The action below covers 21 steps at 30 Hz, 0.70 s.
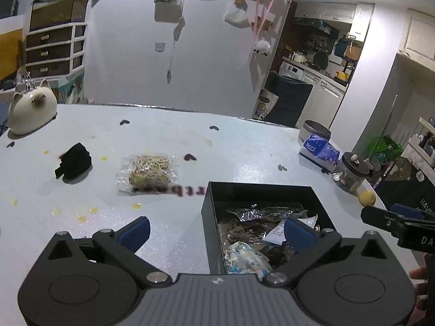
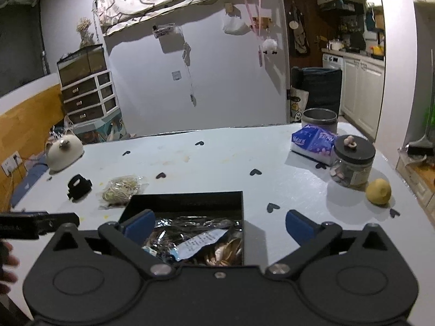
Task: Organize soft objects
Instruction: 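Move both tools back over the remaining items on the table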
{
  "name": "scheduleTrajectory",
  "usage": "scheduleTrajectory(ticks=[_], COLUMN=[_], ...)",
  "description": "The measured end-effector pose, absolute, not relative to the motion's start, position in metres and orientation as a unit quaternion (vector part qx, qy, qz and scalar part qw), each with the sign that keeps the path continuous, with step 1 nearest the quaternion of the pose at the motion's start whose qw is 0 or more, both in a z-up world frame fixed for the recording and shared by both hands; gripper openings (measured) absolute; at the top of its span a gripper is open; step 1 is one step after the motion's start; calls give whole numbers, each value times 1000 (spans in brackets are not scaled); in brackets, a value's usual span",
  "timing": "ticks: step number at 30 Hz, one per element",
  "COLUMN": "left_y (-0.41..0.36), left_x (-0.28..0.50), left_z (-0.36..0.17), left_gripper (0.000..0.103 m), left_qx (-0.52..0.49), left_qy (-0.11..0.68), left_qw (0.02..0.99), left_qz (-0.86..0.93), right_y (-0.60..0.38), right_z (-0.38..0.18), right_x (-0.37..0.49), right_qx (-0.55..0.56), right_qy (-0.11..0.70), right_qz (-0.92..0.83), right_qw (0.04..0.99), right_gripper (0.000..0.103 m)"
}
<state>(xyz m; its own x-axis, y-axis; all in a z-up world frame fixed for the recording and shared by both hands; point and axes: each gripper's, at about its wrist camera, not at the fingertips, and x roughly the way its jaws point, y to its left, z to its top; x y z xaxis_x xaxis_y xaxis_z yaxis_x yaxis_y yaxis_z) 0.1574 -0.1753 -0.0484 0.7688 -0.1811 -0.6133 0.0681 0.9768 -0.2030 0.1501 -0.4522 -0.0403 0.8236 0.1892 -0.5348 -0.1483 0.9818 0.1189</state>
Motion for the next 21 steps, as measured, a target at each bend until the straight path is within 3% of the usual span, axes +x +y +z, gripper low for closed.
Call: scheduleTrajectory(ticks=[21], left_y=[-126], left_x=[161], left_z=[-47], left_gripper=[103], left_qx=[-68], left_qy=[326], left_qw=[941], left_qz=[-60], right_y=[-413], right_z=[-36], right_x=[144], right_qx=[28], right_qy=[264], right_qz=[77], right_qw=[961], right_gripper=[103])
